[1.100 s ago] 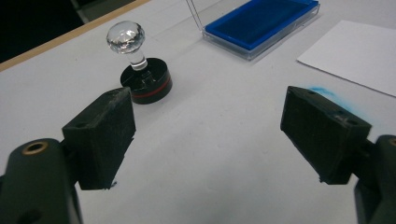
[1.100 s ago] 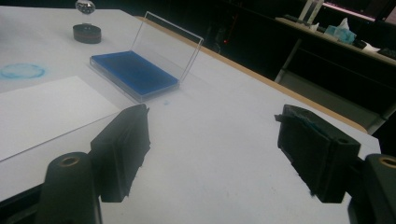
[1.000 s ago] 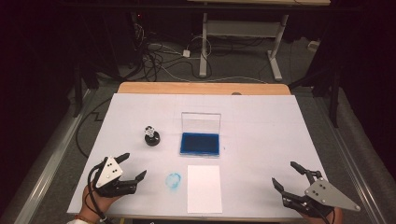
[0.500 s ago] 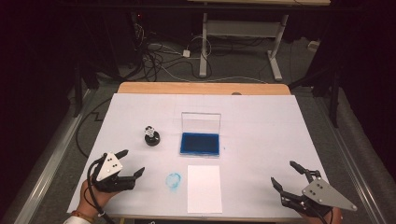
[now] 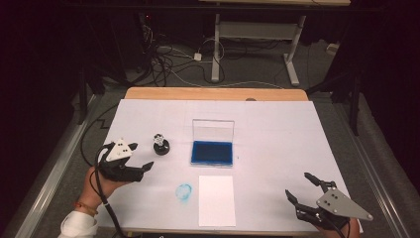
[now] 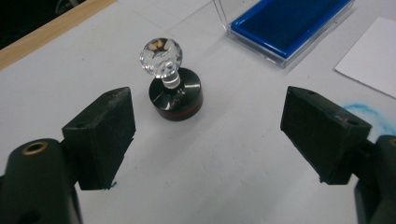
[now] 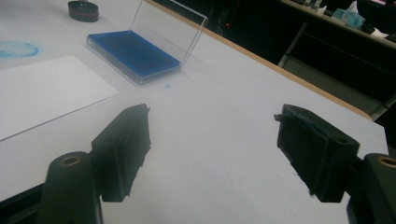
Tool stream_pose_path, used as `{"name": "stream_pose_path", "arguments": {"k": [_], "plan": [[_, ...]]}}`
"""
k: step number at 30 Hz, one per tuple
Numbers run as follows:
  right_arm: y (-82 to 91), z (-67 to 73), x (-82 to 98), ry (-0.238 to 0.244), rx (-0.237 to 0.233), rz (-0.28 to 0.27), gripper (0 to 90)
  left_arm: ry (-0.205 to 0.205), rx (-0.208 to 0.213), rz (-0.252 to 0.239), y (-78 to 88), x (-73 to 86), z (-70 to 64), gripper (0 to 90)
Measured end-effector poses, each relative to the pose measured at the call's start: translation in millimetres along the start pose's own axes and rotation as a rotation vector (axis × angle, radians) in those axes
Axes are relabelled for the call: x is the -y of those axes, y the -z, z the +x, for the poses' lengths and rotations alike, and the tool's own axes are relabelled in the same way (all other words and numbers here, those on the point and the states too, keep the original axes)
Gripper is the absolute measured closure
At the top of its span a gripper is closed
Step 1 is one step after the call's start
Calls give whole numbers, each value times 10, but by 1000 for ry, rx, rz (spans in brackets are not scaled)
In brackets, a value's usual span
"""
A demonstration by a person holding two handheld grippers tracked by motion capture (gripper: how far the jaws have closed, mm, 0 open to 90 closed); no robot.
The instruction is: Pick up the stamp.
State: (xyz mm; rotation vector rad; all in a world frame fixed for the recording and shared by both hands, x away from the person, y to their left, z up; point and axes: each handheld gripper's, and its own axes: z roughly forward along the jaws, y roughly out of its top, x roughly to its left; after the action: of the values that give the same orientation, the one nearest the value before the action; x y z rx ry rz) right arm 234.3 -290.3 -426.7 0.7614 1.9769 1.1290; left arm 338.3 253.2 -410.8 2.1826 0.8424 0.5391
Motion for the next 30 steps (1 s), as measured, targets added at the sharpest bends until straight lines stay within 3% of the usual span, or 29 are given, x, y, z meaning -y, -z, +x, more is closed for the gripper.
{"name": "stream_pose_path", "arguments": {"k": [2,8,12,22,26,27,29,30], "plan": [[-2,3,1,3,-5,2,261,1,18,8,-50,-65,41,169],[-1,5,1,10,-8,2,261,2,12,34,-168,-235,117,169],[6,-11,13,10,-10,6,261,27,38,61,-273,-288,203,170],[-32,1,27,15,-24,32,262,28,45,124,-530,-383,326,172],[-54,16,27,22,-30,41,263,47,45,124,-599,-407,382,215],[-60,17,30,24,-33,45,263,60,73,114,-630,-414,419,245],[-66,17,37,28,-33,53,263,62,52,128,-667,-413,438,258],[-68,14,45,27,-35,55,263,63,61,138,-685,-409,440,289]]}}
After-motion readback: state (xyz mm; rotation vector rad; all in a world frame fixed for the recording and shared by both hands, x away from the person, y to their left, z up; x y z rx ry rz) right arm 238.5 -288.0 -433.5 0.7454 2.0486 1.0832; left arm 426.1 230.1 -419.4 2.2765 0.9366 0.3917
